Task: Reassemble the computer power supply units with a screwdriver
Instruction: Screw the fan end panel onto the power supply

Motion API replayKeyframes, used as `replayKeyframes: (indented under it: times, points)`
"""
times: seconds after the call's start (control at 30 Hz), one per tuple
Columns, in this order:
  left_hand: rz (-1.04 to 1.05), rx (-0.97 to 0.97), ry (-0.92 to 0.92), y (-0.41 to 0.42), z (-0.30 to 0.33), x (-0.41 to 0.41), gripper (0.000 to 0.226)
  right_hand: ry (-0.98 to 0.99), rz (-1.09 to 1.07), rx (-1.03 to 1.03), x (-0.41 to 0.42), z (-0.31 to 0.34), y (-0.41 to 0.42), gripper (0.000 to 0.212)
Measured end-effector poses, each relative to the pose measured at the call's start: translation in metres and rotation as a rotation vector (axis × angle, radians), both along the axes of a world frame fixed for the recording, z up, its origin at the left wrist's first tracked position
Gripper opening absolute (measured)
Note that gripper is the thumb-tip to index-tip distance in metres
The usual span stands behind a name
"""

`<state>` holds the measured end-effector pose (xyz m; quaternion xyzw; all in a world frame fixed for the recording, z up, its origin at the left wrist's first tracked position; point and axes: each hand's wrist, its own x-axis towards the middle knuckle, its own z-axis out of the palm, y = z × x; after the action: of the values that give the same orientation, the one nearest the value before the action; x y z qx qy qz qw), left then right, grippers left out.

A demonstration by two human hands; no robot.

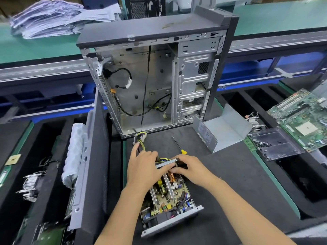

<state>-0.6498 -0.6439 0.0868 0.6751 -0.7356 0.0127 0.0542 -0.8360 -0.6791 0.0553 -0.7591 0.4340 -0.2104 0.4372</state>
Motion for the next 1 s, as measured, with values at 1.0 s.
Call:
replayKeyframes:
  times: [1.0]
  points:
    - [0.247, -0.24, 0.583, -0.001, 0.017, -0.003, 0.059, 0.107, -0.072, 0.024, -0.04, 0.034, -0.001, 0.036]
